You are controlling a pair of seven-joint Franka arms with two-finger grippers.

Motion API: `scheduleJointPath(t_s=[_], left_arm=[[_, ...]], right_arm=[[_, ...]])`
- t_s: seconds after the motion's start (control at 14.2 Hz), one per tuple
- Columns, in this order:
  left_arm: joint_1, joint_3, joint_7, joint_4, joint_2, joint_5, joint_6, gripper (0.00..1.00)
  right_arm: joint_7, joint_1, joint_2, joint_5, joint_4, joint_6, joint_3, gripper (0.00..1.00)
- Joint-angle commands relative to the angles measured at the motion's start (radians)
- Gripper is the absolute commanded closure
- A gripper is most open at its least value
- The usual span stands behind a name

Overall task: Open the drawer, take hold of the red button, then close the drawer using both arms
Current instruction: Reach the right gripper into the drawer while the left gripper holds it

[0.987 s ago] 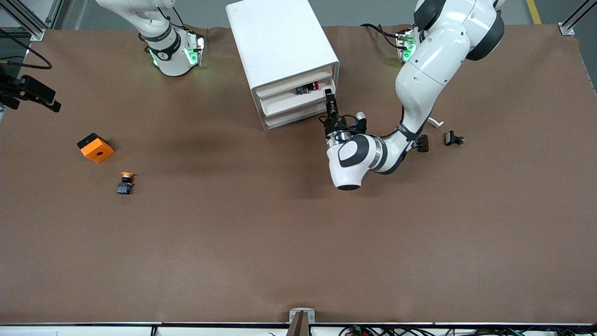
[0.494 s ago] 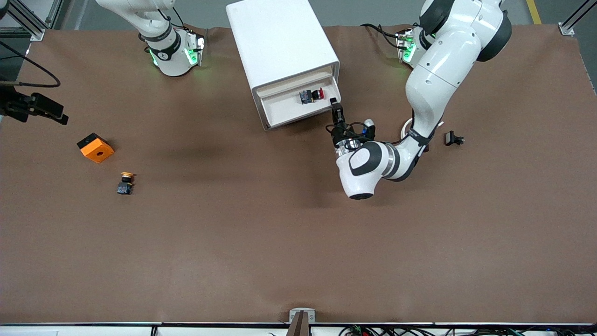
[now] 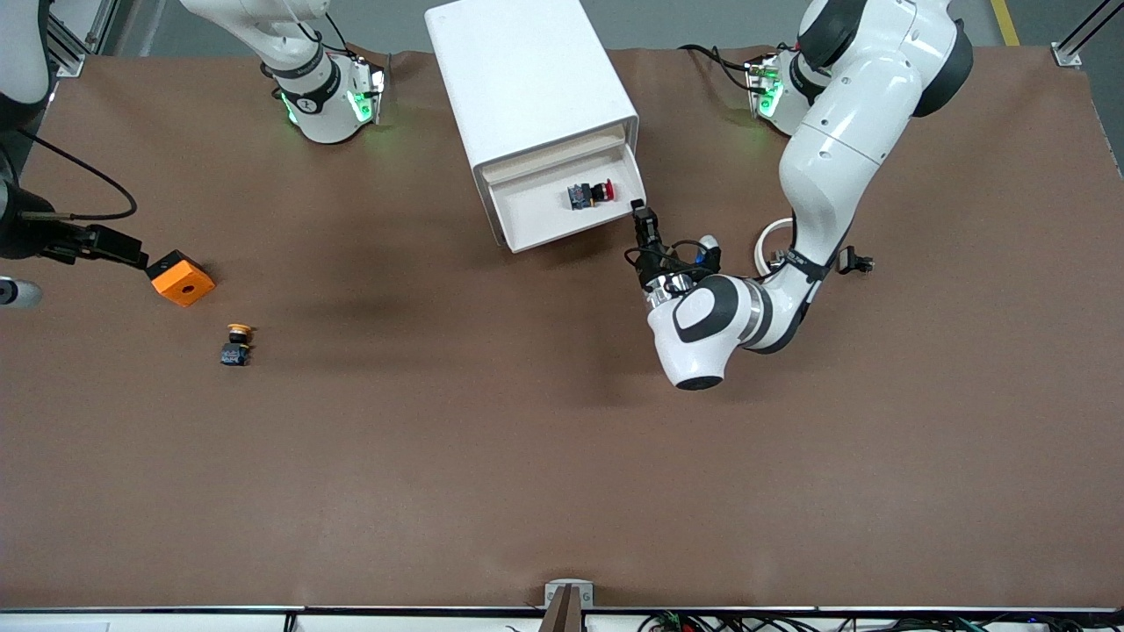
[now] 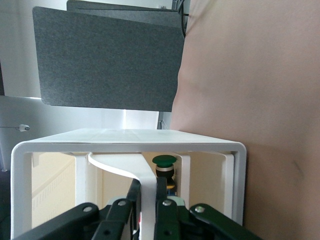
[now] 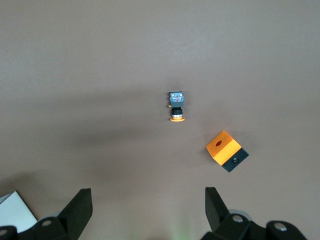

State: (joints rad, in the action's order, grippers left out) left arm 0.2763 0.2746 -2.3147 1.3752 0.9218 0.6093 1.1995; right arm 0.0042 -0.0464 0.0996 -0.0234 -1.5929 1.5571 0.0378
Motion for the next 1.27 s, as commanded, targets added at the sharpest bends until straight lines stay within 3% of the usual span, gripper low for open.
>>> scheduleJointPath(t_s=[0.0,0.42,0.78,1.06,1.13,1.2], left_arm=[[-0.011,-0.011,0.011,-0.028,-0.006,-0.023,-0.012,0.84],[-0.052,-0.011,0.011,-0.054,-0.008,-0.034,-0.029,0.84],[-0.065,-0.029,0.012,-0.077,-0.006,-0.068,-0.029,0.84],[-0.074,-0.028,0.018,-0.074,-0.006,-0.072,-0.029,0.84],[-0.074,-0.026,0.017,-0.073,-0.008,-0.068,-0.029,0.82],[-0.075,-0.023,0.017,-0.071,-0.008,-0.065,-0.029,0.67]], right_arm=[[-0.009,-0.013,0.032,-0.013,0.037,0.035,-0.006,0.00],[0.057,-0.015,0.037,-0.013,0.039,0.034,-0.006,0.00],[0.608,0.129,0.035,-0.003,0.040,-0.038,-0.013,0.00],[0.906,0.256,0.037,0.003,0.040,-0.045,-0.013,0.00],[0.956,0.284,0.038,0.008,0.042,-0.040,-0.015,0.00],[0.993,0.313,0.040,0.023,0.042,-0.034,-0.015,0.00]])
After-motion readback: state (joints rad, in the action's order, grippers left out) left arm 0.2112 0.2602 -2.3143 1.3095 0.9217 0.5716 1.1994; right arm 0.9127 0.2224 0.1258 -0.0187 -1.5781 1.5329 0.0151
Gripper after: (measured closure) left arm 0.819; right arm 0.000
